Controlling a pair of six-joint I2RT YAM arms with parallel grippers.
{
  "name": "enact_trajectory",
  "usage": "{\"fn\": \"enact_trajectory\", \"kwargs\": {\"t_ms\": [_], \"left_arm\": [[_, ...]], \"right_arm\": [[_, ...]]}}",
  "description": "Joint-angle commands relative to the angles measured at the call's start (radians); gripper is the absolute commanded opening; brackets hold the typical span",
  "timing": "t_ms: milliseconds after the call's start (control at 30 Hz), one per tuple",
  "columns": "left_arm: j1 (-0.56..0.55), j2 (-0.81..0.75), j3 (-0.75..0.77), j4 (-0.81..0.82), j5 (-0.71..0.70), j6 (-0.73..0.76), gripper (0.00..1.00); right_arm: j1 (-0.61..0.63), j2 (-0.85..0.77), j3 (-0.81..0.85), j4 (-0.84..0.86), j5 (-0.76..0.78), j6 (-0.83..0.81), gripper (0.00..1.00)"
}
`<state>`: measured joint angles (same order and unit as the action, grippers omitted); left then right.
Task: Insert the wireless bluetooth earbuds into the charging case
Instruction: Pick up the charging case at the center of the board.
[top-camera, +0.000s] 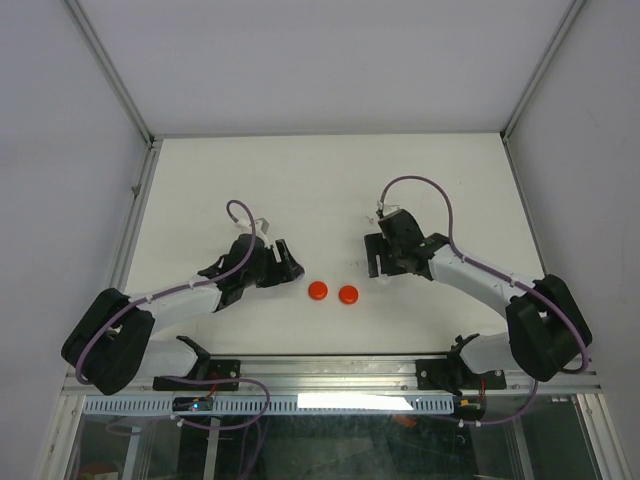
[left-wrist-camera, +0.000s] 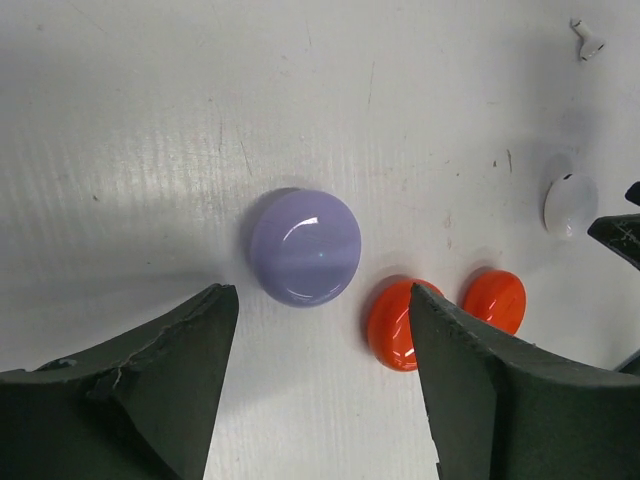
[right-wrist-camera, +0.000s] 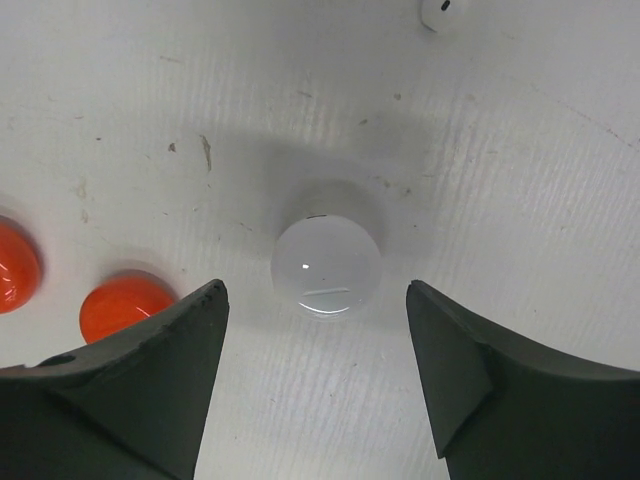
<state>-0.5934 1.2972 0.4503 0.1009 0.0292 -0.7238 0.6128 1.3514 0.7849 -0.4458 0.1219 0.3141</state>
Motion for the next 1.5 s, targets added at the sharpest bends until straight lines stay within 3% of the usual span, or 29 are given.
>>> {"fn": "enact_trajectory", "kwargs": {"t_ms": [0, 200, 933, 1167, 1467], "left_arm": [[0.012, -0.085, 0.025, -0.050, -0.059, 0.005, 0.71], [0.014, -0.156, 0.028, -0.084, -0.099, 0.015, 0.79], [0.014, -0.208, 0.056, -0.066, -0.055, 0.034, 0.84], [0.014, -0.208, 0.066, 0.025, 0.086, 0.050, 0.81], [0.014, -0.148, 0.135, 0.071, 0.346, 0.089, 0.80]], "right_arm": [[-0.003, 0.011, 0.000, -0.007, 0.040, 0.019, 0.74], [0.000, 0.055, 0.009, -0.007, 0.039, 0.001, 0.70], [0.061, 0.164, 0.056, -0.006, 0.079, -0.046, 0.52], [0.135, 0.091, 0.098, -0.008, 0.091, -0.152, 0.47], [0.339, -0.059, 0.153, 0.025, 0.110, -0.407, 0.46]]}}
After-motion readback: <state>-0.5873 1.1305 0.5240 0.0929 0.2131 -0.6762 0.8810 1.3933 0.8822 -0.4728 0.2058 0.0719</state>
